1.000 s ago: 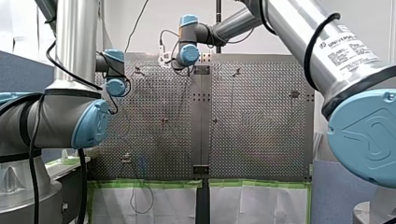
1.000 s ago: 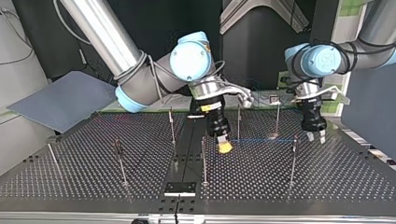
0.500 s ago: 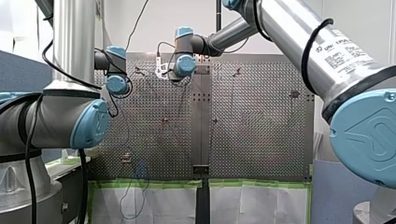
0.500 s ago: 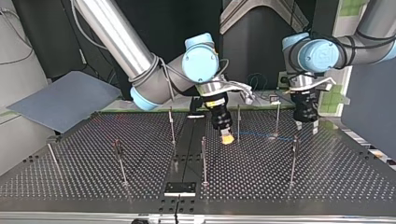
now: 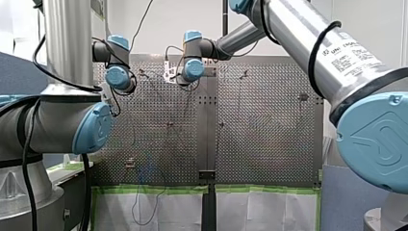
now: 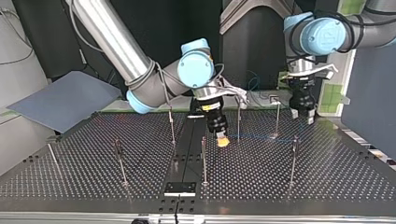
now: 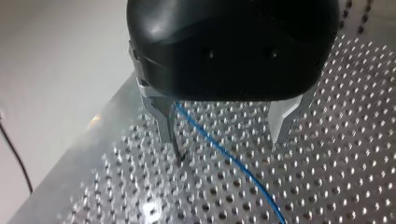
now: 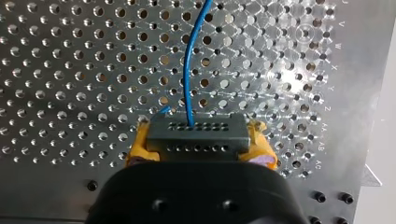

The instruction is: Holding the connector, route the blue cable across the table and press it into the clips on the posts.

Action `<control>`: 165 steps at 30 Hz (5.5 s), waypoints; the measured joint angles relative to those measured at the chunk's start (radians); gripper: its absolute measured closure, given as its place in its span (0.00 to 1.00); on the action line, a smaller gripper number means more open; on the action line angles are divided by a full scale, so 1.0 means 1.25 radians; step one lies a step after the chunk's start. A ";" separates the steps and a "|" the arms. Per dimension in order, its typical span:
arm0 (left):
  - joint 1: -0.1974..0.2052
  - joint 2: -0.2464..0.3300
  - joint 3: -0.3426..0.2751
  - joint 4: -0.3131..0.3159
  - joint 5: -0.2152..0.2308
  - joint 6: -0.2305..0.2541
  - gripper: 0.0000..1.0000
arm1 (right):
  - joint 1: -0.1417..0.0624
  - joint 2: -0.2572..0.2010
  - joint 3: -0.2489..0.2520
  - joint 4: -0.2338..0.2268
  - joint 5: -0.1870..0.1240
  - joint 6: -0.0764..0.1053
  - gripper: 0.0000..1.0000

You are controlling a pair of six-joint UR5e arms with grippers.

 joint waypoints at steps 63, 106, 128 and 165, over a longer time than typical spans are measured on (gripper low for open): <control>-0.116 -0.117 0.231 -0.042 0.030 0.273 0.55 | -0.005 0.005 0.000 -0.001 -0.023 0.000 1.00; -0.169 -0.170 0.025 0.036 -0.096 0.297 1.00 | -0.002 0.005 0.082 0.029 -0.022 0.009 1.00; -0.174 -0.223 -0.036 0.122 -0.099 0.273 1.00 | 0.007 0.005 0.189 0.032 -0.018 0.004 1.00; -0.146 -0.380 -0.011 0.265 -0.001 0.252 1.00 | -0.027 0.044 0.247 -0.085 -0.061 0.053 1.00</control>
